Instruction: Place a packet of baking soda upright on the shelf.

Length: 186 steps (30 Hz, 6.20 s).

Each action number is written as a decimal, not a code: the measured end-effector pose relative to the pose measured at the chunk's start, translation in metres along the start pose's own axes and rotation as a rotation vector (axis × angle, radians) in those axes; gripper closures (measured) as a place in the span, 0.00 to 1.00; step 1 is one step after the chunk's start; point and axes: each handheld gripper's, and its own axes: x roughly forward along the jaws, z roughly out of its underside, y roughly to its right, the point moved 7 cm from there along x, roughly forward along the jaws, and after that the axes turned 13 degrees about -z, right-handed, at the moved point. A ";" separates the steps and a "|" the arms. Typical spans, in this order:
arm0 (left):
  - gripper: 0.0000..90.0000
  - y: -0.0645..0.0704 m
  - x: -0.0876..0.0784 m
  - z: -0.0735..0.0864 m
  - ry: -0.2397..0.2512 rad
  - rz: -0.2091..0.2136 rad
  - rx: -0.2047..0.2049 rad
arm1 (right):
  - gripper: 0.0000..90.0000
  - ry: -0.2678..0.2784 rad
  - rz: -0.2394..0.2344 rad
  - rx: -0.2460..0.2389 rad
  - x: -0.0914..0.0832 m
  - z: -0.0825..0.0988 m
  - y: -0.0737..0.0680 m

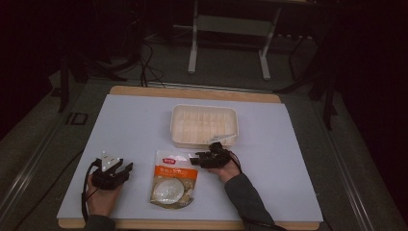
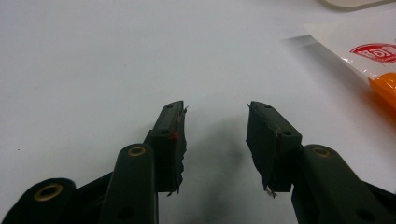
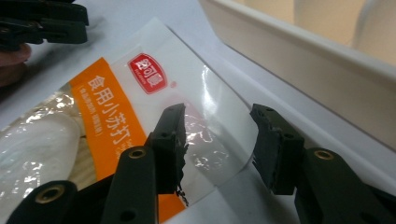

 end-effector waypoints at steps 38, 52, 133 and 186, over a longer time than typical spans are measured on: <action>0.62 0.001 0.000 0.000 0.003 -0.007 0.012 | 0.96 0.041 -0.052 0.017 -0.003 -0.001 -0.003; 0.62 0.001 0.000 0.000 0.002 -0.005 0.015 | 0.83 -0.010 -0.072 0.033 0.013 0.001 -0.008; 0.62 0.001 -0.001 -0.001 0.009 -0.002 0.006 | 1.00 0.019 -0.279 -0.206 -0.037 -0.066 -0.143; 0.61 0.001 -0.001 -0.001 0.010 -0.004 0.001 | 1.00 0.168 -0.174 -0.167 -0.103 -0.090 -0.130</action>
